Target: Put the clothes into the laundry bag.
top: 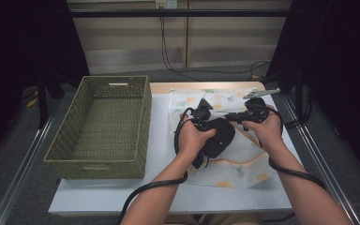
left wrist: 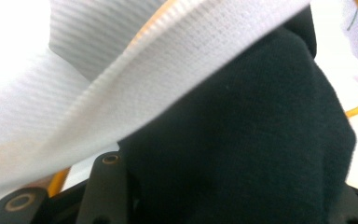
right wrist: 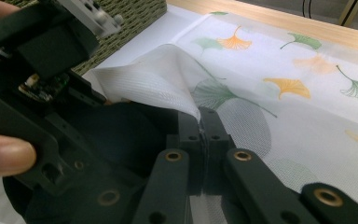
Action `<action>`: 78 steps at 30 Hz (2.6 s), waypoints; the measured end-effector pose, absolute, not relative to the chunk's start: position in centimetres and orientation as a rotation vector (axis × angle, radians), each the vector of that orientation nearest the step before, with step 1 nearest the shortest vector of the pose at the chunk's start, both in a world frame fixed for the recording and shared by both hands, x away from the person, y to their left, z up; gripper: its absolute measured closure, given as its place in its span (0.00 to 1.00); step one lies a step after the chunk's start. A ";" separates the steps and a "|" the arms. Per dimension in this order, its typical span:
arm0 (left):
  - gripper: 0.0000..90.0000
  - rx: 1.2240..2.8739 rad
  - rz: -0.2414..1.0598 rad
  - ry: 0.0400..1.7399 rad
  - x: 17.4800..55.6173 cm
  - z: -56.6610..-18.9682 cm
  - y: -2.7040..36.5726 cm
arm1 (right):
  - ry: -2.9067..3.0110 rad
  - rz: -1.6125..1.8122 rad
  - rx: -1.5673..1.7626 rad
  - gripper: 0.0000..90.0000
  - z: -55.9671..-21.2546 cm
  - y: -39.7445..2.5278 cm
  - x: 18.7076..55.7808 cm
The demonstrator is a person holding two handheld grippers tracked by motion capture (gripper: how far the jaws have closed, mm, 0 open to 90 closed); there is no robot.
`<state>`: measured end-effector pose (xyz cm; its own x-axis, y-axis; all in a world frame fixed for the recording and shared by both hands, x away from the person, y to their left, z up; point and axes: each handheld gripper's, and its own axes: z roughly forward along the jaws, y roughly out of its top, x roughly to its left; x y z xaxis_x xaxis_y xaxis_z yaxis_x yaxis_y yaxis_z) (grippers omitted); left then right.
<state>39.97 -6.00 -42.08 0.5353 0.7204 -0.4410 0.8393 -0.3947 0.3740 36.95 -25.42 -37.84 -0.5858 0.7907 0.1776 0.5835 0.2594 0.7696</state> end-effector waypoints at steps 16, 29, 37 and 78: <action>0.56 2.224 -0.215 1.242 40.2 -42.5 -6.5 | 2.293 1.232 1.283 1.00 -38.0 -25.5 36.8; 0.32 2.297 -0.159 1.147 40.0 -42.8 -6.1 | 2.304 1.221 1.280 1.00 -38.3 -25.5 36.8; 0.10 2.384 -0.133 1.056 38.8 -41.9 -5.8 | 2.300 1.219 1.291 1.00 -38.3 -25.3 36.9; 0.33 2.456 -0.169 1.041 36.4 -44.1 -4.8 | 2.302 1.211 1.316 1.00 -38.6 -25.5 37.0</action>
